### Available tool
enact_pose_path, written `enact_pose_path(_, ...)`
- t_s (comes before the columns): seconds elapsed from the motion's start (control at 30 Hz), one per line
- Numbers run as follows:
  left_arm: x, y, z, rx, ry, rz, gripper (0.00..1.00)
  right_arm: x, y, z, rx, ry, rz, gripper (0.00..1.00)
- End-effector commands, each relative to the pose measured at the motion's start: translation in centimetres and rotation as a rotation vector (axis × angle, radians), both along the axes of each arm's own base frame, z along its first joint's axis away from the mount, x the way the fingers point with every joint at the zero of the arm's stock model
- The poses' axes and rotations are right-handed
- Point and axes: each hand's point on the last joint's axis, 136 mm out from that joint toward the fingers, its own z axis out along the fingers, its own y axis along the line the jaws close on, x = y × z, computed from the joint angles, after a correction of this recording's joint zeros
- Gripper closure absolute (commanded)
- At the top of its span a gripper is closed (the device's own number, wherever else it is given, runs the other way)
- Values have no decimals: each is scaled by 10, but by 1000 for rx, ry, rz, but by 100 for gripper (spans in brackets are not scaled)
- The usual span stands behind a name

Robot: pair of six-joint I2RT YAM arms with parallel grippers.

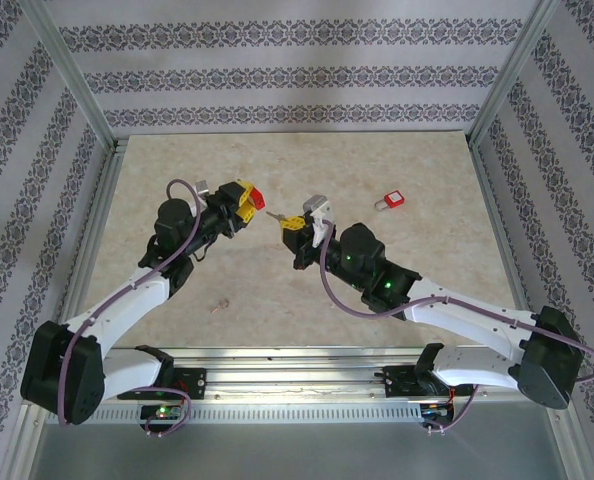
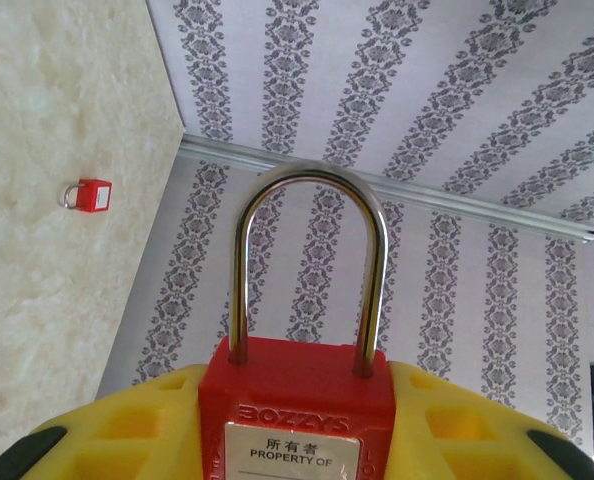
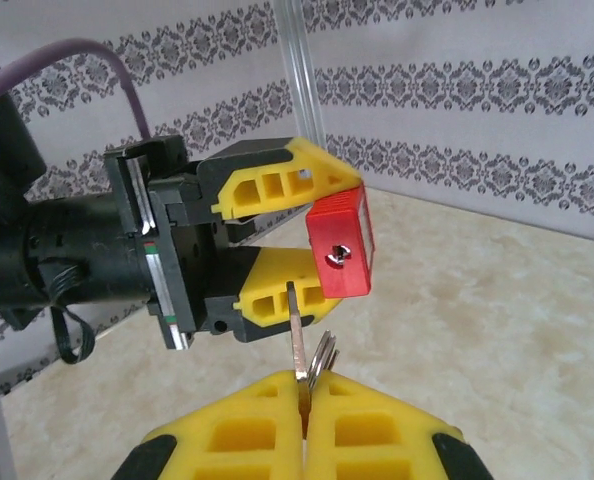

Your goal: Unlock with the key

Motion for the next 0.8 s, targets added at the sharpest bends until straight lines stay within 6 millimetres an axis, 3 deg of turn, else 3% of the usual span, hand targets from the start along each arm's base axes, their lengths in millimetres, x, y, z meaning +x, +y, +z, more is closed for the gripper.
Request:
enact_pose_path(0.0, -4, 5, 2, -11, 20, 33, 100, 4, 4, 6, 4, -60, -28, 100)
enact_pose_path(0.77, -11, 5, -7, 10, 46, 29, 100, 19, 21, -13, -43, -72, -57, 100)
